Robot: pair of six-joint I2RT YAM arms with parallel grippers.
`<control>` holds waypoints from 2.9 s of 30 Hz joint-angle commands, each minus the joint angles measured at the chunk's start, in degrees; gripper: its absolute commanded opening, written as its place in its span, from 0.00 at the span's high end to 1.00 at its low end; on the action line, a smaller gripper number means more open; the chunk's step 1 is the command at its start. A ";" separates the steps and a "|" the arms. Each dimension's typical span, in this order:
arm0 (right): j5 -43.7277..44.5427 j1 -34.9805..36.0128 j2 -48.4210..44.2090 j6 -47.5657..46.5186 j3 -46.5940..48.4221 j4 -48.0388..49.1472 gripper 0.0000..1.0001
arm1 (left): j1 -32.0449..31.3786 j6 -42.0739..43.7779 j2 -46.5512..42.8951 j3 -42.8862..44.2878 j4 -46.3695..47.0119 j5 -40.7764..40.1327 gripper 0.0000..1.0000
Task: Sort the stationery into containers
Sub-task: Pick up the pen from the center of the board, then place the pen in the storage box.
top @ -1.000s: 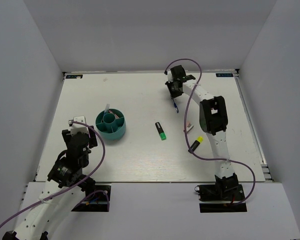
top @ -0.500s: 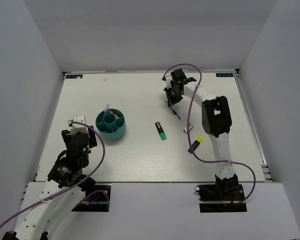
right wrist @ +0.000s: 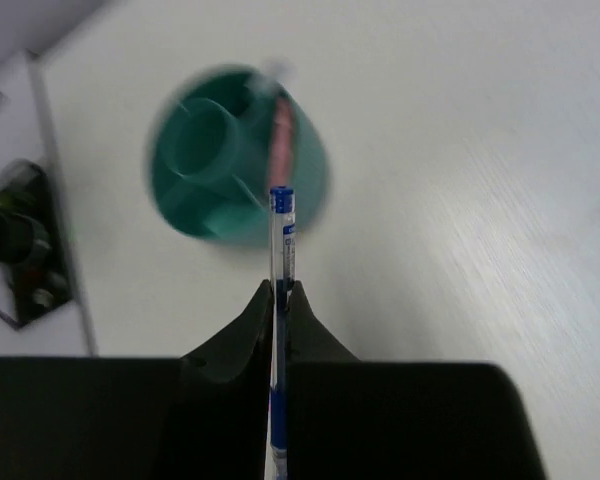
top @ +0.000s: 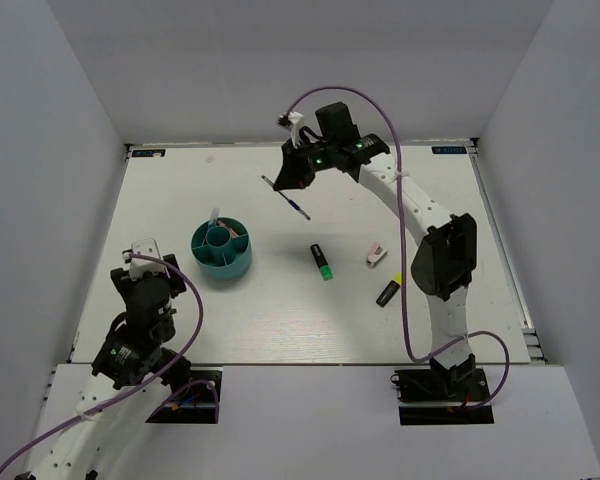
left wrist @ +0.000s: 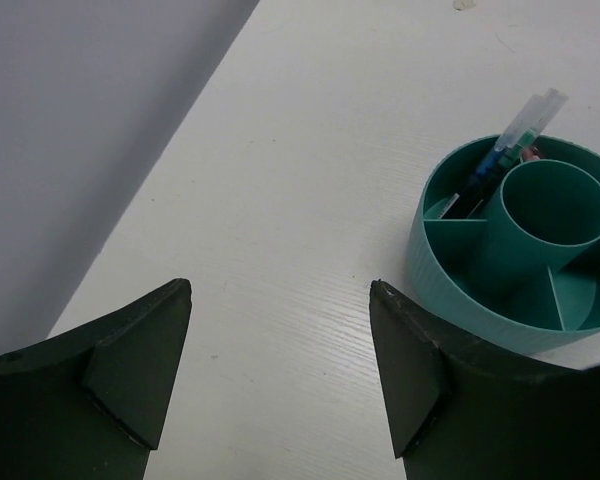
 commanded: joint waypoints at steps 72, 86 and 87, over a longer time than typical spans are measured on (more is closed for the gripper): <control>-15.67 21.14 18.36 10.88 -2.96 58.40 0.65 | 1.45 0.69 -5.53 -1.39 2.40 -1.47 0.18; -16.64 20.62 12.92 7.37 -6.21 54.45 0.54 | 1.54 1.13 -5.44 -1.57 2.49 -2.17 0.17; -16.55 20.53 12.73 6.84 -6.39 53.58 0.52 | 1.54 1.04 -5.52 -1.74 2.32 -2.17 0.17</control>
